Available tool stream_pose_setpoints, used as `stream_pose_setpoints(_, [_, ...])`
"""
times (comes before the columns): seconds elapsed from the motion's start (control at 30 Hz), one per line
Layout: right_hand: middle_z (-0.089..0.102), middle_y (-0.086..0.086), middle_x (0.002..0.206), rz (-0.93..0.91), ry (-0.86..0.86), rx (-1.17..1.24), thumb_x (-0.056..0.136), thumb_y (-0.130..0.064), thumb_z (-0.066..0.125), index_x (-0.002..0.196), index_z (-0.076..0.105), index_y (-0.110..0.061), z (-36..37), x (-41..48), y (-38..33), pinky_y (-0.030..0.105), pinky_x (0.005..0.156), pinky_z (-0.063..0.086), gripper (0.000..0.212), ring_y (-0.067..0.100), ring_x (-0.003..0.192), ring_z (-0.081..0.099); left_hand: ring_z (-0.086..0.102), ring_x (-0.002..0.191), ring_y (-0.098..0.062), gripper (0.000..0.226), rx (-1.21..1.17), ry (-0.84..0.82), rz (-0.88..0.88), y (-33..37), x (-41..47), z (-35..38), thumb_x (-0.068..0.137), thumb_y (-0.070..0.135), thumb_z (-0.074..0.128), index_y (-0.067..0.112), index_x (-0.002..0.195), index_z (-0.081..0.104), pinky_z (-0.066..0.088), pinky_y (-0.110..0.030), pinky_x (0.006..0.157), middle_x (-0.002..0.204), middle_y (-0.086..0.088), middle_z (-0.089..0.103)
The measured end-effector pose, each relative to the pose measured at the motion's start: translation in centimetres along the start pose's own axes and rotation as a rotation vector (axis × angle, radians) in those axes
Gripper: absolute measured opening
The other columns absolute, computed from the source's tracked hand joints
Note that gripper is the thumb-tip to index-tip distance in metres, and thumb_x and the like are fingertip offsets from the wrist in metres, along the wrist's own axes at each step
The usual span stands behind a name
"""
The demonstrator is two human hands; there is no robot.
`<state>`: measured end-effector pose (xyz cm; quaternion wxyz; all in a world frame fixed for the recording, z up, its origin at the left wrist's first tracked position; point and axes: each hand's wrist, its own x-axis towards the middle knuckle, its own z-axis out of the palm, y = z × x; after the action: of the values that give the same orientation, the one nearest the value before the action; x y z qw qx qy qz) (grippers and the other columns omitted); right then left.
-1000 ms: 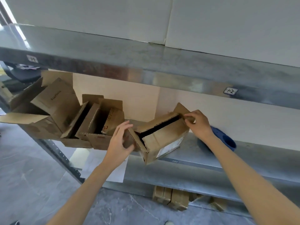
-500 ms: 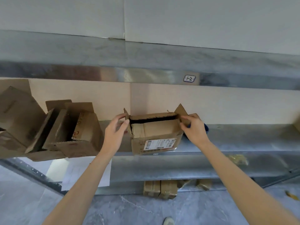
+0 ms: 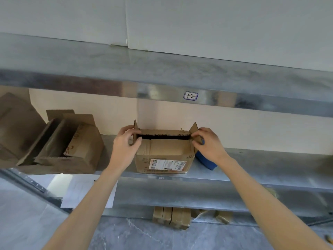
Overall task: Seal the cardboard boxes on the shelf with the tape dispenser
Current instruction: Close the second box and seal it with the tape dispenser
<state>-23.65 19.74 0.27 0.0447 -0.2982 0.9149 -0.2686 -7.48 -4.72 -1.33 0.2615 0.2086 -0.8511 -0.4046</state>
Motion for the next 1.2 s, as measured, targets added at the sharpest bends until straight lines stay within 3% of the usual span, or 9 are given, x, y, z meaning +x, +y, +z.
stream_pose_setpoints(0.17, [0.052, 0.006, 0.121, -0.027, -0.16, -0.052, 0.098, -0.028, 0.057, 0.125, 0.062, -0.016, 0.2, 1.0, 0.2, 0.027, 0.082, 0.039, 0.031, 0.022, 0.108, 0.054, 0.058, 0.115, -0.024, 0.02, 0.171, -0.03, -0.095, 0.8, -0.6, 1.7, 0.092, 0.018, 0.067, 0.015, 0.111, 0.071, 0.04, -0.024, 0.087, 0.143, -0.004, 0.046])
stream_pose_setpoints(0.4, [0.052, -0.002, 0.107, -0.046, -0.198, 0.126, 0.097, -0.029, 0.06, 0.115, 0.065, -0.019, -0.1, 1.0, 0.6, 0.023, 0.076, 0.035, 0.021, 0.011, 0.093, 0.051, 0.056, 0.118, -0.025, 0.019, 0.207, -0.024, -0.134, 1.4, -0.9, 2.1, 0.092, 0.02, 0.067, 0.013, 0.109, 0.072, 0.038, -0.023, 0.091, 0.145, -0.006, 0.044])
stream_pose_setpoints(0.57, [0.055, -0.013, 0.089, -0.013, -0.222, 0.301, 0.097, -0.029, 0.06, 0.102, 0.065, -0.021, -0.6, 0.6, 0.8, 0.011, 0.062, 0.035, 0.01, 0.002, 0.075, 0.046, 0.052, 0.107, -0.011, 0.012, 0.146, 0.01, -0.125, 0.9, -0.7, 2.0, 0.093, 0.026, 0.068, 0.016, 0.088, 0.067, 0.037, -0.027, 0.086, 0.136, -0.005, 0.05])
stream_pose_setpoints(0.63, [0.058, -0.01, 0.089, 0.002, -0.23, 0.338, 0.097, -0.032, 0.059, 0.098, 0.065, -0.02, -0.6, 0.6, 0.7, 0.013, 0.066, 0.038, 0.013, 0.007, 0.08, 0.05, 0.05, 0.1, -0.008, 0.022, 0.129, 0.038, -0.129, 0.7, -0.6, 2.0, 0.093, 0.027, 0.068, 0.012, 0.079, 0.063, 0.035, -0.027, 0.081, 0.13, -0.004, 0.053])
stream_pose_setpoints(0.77, [0.064, -0.001, 0.099, 0.05, -0.182, 0.404, 0.098, -0.037, 0.057, 0.088, 0.067, -0.021, -0.2, 0.9, 0.6, 0.037, 0.094, 0.045, 0.021, 0.019, 0.1, 0.057, 0.056, 0.091, -0.015, 0.033, 0.085, 0.072, -0.165, 0.5, -0.3, 2.0, 0.092, 0.02, 0.069, 0.01, 0.066, 0.053, 0.032, -0.022, 0.076, 0.119, -0.003, 0.057])
stream_pose_setpoints(0.83, [0.063, -0.001, 0.101, 0.056, -0.156, 0.398, 0.096, -0.033, 0.06, 0.09, 0.07, -0.021, -0.2, 1.2, 0.3, 0.033, 0.093, 0.044, 0.017, 0.019, 0.101, 0.056, 0.056, 0.091, -0.011, 0.026, 0.041, 0.049, -0.164, 0.8, -0.4, 1.9, 0.09, 0.016, 0.07, 0.011, 0.069, 0.058, 0.034, -0.02, 0.078, 0.119, -0.003, 0.057])
stream_pose_setpoints(0.93, [0.059, -0.009, 0.1, 0.045, -0.163, 0.392, 0.093, -0.024, 0.066, 0.091, 0.07, -0.023, -0.4, 1.6, -0.3, 0.013, 0.081, 0.038, 0.004, 0.012, 0.101, 0.053, 0.052, 0.114, -0.01, 0.008, -0.013, -0.026, -0.147, 0.9, -0.6, 1.4, 0.091, 0.013, 0.069, 0.016, 0.083, 0.066, 0.035, -0.022, 0.092, 0.125, 0.0, 0.055])
stream_pose_setpoints(1.03, [0.056, -0.01, 0.103, 0.04, -0.21, 0.372, 0.09, -0.017, 0.069, 0.095, 0.07, -0.021, -0.6, 2.0, -0.2, 0.007, 0.077, 0.033, 0.006, 0.009, 0.102, 0.051, 0.046, 0.127, -0.01, 0.01, -0.051, -0.077, -0.137, 0.2, -0.9, 0.8, 0.09, 0.017, 0.07, 0.024, 0.095, 0.065, 0.033, -0.026, 0.102, 0.135, 0.001, 0.051])
stream_pose_setpoints(1.2, [0.054, -0.006, 0.116, 0.023, -0.201, 0.349, 0.091, -0.013, 0.068, 0.107, 0.07, -0.018, -0.6, 1.9, -0.5, 0.019, 0.091, 0.03, 0.017, 0.012, 0.118, 0.046, 0.045, 0.129, -0.012, 0.026, -0.09, -0.138, -0.115, -0.5, -1.7, 0.3, 0.09, 0.019, 0.071, 0.028, 0.112, 0.061, 0.042, -0.043, 0.109, 0.141, 0.005, 0.045])
